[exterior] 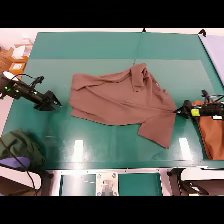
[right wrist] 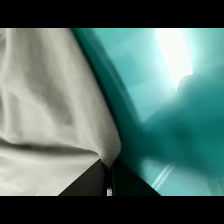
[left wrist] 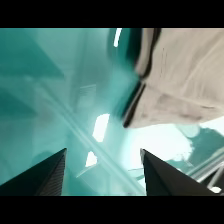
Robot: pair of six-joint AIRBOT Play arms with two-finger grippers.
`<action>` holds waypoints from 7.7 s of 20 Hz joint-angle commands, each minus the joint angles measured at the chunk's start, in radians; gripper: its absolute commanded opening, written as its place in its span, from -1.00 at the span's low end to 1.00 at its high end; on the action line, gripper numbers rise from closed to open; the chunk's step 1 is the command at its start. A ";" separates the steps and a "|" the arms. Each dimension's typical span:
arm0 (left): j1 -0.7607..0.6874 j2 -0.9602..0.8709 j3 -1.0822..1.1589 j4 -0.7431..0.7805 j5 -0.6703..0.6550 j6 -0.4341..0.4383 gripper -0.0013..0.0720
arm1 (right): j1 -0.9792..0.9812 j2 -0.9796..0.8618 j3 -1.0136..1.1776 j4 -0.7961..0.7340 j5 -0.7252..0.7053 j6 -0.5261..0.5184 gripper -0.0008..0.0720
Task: Fold the shirts.
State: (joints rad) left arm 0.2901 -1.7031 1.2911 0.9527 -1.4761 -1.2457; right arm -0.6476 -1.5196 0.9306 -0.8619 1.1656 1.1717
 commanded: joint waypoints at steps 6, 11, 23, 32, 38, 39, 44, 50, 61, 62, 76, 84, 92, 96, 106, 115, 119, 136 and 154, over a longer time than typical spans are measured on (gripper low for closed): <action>-0.133 0.000 -0.245 -0.174 0.132 0.059 0.51 | -0.044 0.016 -0.010 -0.036 0.024 0.005 -0.92; -0.242 0.000 -0.283 -0.211 0.274 0.095 -0.21 | -0.040 0.016 -0.010 -0.011 0.031 -0.005 -0.92; -0.243 0.347 -0.090 -0.220 0.201 0.066 -0.89 | -0.027 0.177 0.153 0.453 0.264 -0.085 -0.92; -0.243 0.890 0.641 -0.142 0.469 -0.024 -0.89 | -0.187 0.706 0.723 0.955 -0.010 -0.081 -0.92; -0.243 0.955 0.787 0.163 0.367 -0.146 -0.88 | -0.266 0.868 0.862 0.799 -0.126 -0.068 -0.92; -0.243 0.955 0.777 0.234 0.317 -0.168 -0.88 | -0.266 0.867 0.859 0.779 -0.121 -0.066 -0.92; -0.243 0.914 0.558 0.325 0.246 -0.185 -0.88 | -0.232 0.863 0.673 0.744 -0.073 -0.059 -0.92; -0.244 0.632 0.239 0.093 0.341 -0.028 -0.88 | 0.068 0.756 0.215 0.569 -0.185 -0.188 -0.92; -0.243 -0.005 0.317 -0.041 0.686 0.057 -0.89 | 0.294 -0.190 0.467 0.554 -0.307 -0.170 -0.92; -0.243 -0.018 0.338 -0.041 0.695 0.057 -0.89 | 0.294 -0.238 0.527 0.554 -0.283 -0.144 -0.92; -0.233 -0.030 0.323 0.084 0.168 -0.141 -0.89 | 0.197 -0.269 0.594 -0.027 0.104 0.024 -0.92; -0.233 -0.030 0.139 0.049 0.164 -0.197 -0.88 | 0.212 -0.269 0.552 -0.112 0.067 0.045 -0.92; -0.230 -0.024 0.142 -0.002 0.072 -0.246 0.48 | 0.230 -0.249 0.580 -0.126 0.127 0.157 -0.38; -0.230 0.064 0.106 0.075 -0.051 -0.247 0.48 | 0.108 -0.105 0.541 -0.154 0.238 0.206 -0.38; -0.231 0.845 -0.809 -0.050 0.372 -0.347 0.49 | -0.204 0.468 -0.211 -0.129 -0.051 0.217 -0.39; -0.536 0.911 -1.147 -0.468 1.085 -0.361 0.48 | -0.201 0.495 -0.331 -0.080 -0.101 0.216 -0.39; -0.612 0.901 -1.146 -0.468 1.285 -0.423 0.06 | -0.200 0.495 -0.331 -0.050 -0.100 0.216 -0.27; -0.305 0.793 -1.017 -0.439 0.986 -0.130 -0.88 | -0.166 0.494 -0.521 -0.124 0.038 0.245 0.04; -0.305 0.825 -0.748 0.252 0.441 -0.379 -0.89 | -0.005 0.637 -0.575 -0.180 0.031 0.325 -0.92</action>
State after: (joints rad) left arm -0.0154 -0.8883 0.4480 0.9627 -0.8356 -1.5318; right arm -0.6544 -0.9619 0.3443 -0.9001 1.1404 1.3827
